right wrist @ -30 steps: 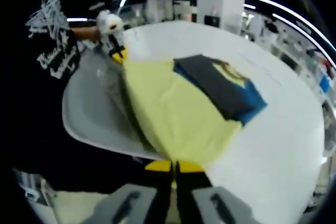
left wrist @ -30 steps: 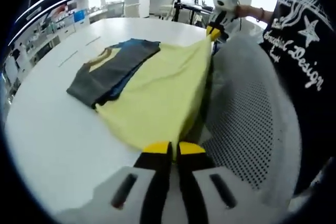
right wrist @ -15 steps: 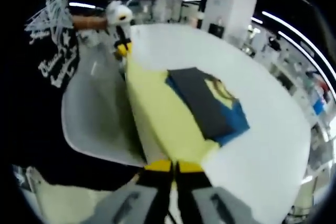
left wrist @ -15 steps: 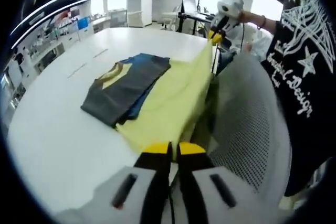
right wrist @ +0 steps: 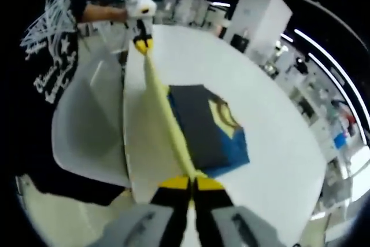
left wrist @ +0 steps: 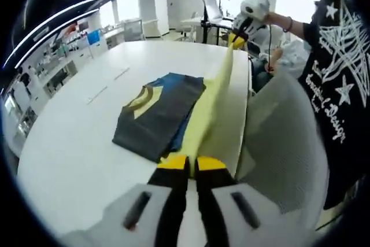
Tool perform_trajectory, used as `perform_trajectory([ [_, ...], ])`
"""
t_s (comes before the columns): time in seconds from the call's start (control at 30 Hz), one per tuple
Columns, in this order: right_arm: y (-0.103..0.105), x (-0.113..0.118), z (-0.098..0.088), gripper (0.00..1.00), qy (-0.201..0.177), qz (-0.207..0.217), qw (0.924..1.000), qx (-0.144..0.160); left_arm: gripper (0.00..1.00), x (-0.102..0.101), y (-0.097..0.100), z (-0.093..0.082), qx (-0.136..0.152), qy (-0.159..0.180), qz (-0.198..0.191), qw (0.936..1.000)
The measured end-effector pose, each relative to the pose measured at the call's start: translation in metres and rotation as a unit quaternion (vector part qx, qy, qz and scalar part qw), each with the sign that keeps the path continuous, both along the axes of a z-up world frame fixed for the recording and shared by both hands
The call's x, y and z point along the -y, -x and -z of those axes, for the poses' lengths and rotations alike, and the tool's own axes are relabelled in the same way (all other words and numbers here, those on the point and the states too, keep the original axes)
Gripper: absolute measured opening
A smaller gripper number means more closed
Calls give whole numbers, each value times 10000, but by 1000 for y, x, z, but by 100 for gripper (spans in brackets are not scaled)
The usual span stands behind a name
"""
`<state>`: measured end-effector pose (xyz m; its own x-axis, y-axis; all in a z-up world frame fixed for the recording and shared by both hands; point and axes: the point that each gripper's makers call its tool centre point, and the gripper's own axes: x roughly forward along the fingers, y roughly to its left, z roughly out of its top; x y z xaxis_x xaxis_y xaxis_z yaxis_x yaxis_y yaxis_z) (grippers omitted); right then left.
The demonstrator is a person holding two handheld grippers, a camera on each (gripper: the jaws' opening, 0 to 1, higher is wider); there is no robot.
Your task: Fold the garment on the visible template until the final outline fits inside the template.
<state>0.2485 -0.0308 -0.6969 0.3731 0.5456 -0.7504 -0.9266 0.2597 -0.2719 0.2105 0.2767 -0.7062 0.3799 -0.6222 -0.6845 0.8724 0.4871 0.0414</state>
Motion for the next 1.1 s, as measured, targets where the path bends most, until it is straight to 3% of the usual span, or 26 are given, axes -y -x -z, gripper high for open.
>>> perform_trajectory([
  [0.43,-48,-1,-13,0,91,37,9990,432,1,-7,-59,-17,345,19,-260,9991],
  [0.97,-112,-9,-18,0,184,265,9958,861,1,6,-121,-32,884,-96,-815,9927],
  [1.1,-128,-10,-15,0,264,326,9947,935,1,3,-138,-33,757,197,-944,9925],
])
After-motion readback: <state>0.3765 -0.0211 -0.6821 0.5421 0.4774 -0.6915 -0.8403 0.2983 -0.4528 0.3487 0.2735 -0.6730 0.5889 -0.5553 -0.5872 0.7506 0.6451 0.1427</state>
